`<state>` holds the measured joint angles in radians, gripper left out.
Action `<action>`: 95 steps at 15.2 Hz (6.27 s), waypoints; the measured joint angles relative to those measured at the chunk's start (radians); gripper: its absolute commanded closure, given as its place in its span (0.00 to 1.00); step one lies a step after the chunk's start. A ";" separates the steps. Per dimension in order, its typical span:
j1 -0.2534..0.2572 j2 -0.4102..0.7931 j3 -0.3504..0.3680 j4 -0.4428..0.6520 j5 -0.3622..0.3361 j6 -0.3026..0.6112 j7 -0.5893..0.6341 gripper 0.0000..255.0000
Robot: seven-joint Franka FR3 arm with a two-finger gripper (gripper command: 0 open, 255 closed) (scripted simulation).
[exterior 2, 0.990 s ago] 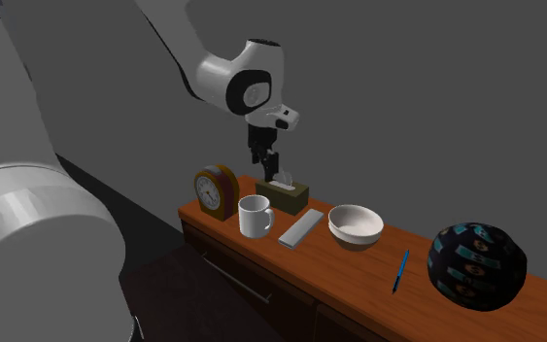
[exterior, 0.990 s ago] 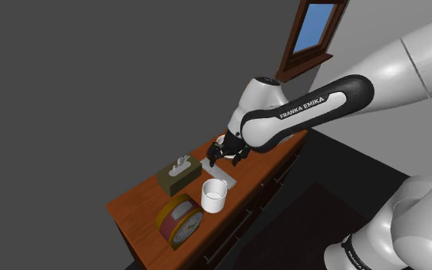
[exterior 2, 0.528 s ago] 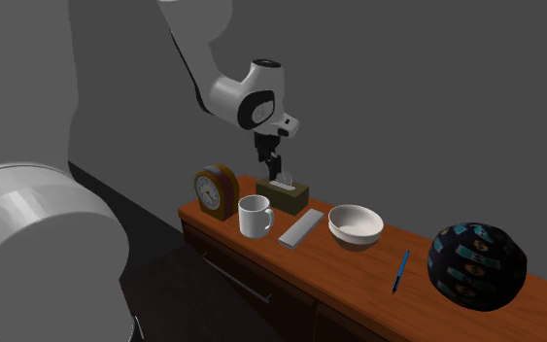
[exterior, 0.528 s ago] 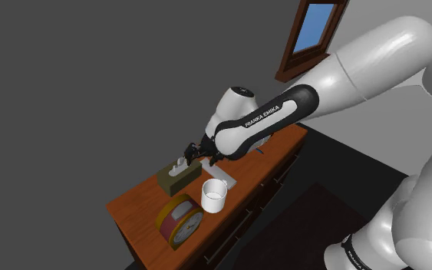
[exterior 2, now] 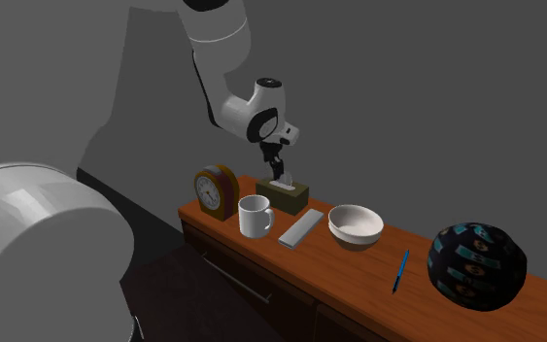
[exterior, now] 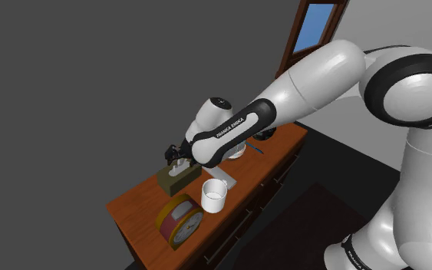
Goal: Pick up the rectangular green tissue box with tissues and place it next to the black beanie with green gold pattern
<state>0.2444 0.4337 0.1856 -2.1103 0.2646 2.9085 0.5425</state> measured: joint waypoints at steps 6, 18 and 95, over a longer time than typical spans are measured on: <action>0.022 0.094 -0.011 0.065 -0.012 0.034 0.011 0.00; 0.025 0.102 -0.012 0.074 -0.013 0.037 0.012 1.00; -0.165 -0.548 -0.270 -0.036 0.095 -0.607 -0.359 1.00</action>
<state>0.0796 -0.1146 -0.0840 -2.1461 0.3598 2.3011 0.1830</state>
